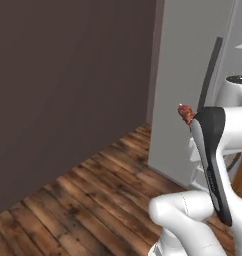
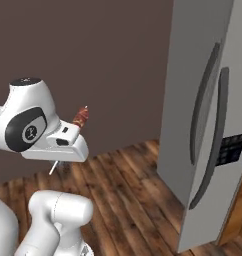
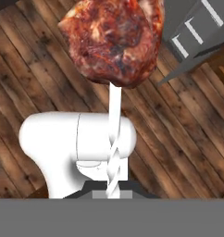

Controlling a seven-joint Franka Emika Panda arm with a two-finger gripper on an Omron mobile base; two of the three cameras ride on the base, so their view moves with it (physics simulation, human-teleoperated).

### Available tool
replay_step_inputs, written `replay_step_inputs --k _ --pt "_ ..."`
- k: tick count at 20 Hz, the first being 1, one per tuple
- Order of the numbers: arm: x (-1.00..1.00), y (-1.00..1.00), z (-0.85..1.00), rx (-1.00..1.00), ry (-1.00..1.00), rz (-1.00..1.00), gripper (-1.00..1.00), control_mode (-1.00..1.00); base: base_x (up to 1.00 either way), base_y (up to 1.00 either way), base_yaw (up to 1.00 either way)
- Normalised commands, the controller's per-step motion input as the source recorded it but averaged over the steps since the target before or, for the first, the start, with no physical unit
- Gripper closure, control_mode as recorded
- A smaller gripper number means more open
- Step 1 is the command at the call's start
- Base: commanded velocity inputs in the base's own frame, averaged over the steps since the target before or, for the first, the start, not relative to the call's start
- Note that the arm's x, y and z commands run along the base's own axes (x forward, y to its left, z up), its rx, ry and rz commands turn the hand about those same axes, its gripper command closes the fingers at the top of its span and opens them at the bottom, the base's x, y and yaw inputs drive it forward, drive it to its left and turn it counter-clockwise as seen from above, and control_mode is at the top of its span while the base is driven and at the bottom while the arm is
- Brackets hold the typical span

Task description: Store the kebab skewer in the freezer for long-term storage. Close the freezer door after placing the cooked food.

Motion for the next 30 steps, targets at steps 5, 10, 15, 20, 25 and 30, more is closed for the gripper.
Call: replay_step_inputs --k 5,10,15,20,25,30 --pt "0.0 0.0 0.0 0.0 0.0 0.0 1.0 1.0 0.59 0.36 -0.02" --pt "0.0 0.0 0.0 0.0 0.0 0.0 1.0 1.0 0.5 0.03 -0.3" --pt "0.0 0.0 0.0 0.0 0.0 0.0 1.0 1.0 0.6 0.18 -0.53" --pt "0.0 0.0 0.0 0.0 0.0 0.0 1.0 1.0 0.48 0.49 -0.51" --pt "0.0 0.0 0.0 0.0 0.0 0.0 1.0 1.0 0.47 0.41 -0.52" --pt "0.0 0.0 0.0 0.0 0.0 0.0 1.0 1.0 0.47 0.3 -0.61"
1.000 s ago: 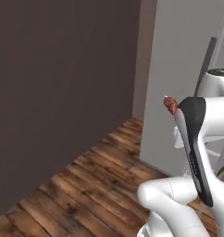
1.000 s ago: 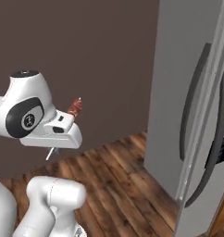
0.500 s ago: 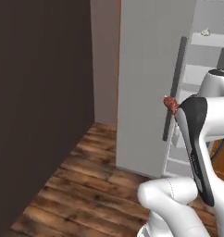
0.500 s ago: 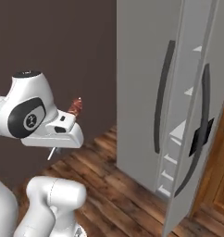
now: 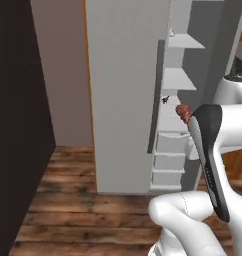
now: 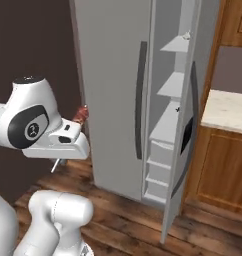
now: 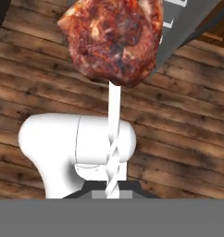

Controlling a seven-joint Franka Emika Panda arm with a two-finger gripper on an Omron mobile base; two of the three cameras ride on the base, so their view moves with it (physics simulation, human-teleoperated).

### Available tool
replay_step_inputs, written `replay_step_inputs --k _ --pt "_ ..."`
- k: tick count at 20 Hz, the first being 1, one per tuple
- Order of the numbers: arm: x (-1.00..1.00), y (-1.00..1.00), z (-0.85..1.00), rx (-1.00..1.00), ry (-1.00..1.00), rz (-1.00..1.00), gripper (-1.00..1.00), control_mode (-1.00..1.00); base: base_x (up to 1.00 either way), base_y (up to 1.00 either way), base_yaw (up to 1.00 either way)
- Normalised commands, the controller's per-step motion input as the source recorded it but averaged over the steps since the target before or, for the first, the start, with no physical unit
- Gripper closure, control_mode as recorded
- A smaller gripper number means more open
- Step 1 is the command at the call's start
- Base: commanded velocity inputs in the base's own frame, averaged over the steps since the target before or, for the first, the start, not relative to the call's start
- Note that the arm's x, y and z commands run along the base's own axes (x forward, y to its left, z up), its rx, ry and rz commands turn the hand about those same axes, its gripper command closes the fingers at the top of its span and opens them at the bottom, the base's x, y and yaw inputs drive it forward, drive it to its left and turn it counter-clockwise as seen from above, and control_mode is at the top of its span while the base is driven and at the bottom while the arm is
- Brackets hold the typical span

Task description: Store the kebab skewer in the freezer for long-term storage. Close the freezer door after placing the cooked food.

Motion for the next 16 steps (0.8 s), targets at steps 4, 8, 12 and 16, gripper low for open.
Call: replay_step_inputs --k 4,8,12,16 --pt "0.0 0.0 0.0 0.0 0.0 0.0 1.0 1.0 0.42 0.37 -0.63" --pt "0.0 0.0 0.0 0.0 0.0 0.0 1.0 1.0 0.39 0.62 -0.57" --pt "0.0 0.0 0.0 0.0 0.0 0.0 1.0 1.0 0.37 0.67 -0.54" --pt "0.0 0.0 0.0 0.0 0.0 0.0 1.0 1.0 0.09 0.57 -0.48"
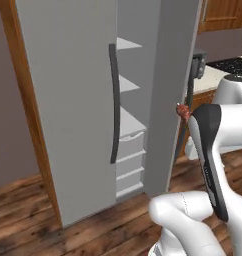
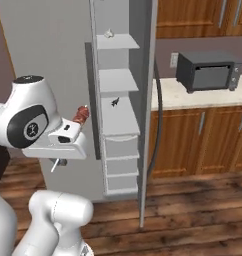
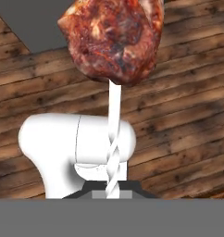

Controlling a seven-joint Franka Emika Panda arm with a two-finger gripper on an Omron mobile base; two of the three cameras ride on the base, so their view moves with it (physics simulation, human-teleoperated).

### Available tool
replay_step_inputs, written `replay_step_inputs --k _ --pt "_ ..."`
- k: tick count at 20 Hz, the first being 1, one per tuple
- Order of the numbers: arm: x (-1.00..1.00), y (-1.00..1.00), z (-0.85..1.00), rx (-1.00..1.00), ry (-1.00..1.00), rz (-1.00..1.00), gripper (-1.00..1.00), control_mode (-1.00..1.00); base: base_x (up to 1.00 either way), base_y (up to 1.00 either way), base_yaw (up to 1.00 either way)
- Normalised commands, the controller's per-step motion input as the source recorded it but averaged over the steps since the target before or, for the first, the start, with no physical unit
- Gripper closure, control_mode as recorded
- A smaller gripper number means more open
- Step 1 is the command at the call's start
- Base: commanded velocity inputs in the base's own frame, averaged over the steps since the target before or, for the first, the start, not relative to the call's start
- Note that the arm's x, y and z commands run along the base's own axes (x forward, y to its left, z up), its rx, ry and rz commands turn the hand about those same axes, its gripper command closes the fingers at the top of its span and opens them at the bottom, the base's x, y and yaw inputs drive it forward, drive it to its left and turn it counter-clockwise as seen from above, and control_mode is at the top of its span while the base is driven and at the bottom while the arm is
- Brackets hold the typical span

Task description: Store the kebab skewer in the freezer for long-term storage. Close the freezer door after placing the cooked food.

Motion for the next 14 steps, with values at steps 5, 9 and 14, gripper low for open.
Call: replay_step_inputs --k 5,9,14 --pt "0.0 0.0 0.0 0.0 0.0 0.0 1.0 1.0 0.25 0.5 -0.4" --pt "0.0 0.0 0.0 0.0 0.0 0.0 1.0 1.0 0.37 0.58 -0.27" --pt "0.0 0.0 0.0 0.0 0.0 0.0 1.0 1.0 0.07 0.17 -0.03"
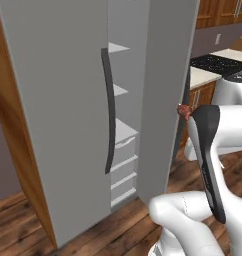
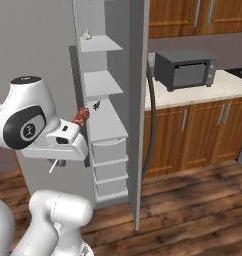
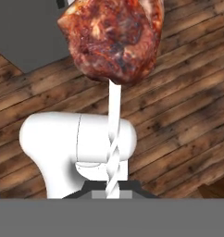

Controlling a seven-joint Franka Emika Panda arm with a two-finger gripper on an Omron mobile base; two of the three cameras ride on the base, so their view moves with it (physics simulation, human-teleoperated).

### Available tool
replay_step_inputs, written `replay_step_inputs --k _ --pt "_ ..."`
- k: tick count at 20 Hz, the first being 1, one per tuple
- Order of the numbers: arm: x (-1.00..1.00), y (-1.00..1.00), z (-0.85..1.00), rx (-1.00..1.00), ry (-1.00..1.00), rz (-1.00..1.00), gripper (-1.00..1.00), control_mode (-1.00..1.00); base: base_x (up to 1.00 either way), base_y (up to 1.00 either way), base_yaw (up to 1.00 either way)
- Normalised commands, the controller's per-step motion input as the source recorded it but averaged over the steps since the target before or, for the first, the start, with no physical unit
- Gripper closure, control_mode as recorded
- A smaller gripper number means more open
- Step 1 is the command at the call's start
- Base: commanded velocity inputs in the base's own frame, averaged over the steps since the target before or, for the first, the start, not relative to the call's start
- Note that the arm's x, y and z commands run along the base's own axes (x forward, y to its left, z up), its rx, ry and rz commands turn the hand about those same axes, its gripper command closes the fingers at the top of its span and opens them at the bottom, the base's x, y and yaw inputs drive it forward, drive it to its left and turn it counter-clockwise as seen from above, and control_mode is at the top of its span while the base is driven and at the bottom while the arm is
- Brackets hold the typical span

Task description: Store the kebab skewer in the freezer for long-term storage. Close the freezer door after placing the cooked food.

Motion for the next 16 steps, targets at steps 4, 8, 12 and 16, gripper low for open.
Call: replay_step_inputs --k 4,8,12,16 --pt "0.0 0.0 0.0 0.0 0.0 0.0 1.0 1.0 0.49 0.05 0.0" --pt "0.0 0.0 0.0 0.0 0.0 0.0 1.0 1.0 0.68 0.11 0.01" --pt "0.0 0.0 0.0 0.0 0.0 0.0 1.0 1.0 0.64 0.03 0.05" --pt "0.0 0.0 0.0 0.0 0.0 0.0 1.0 1.0 0.51 -0.11 0.1"
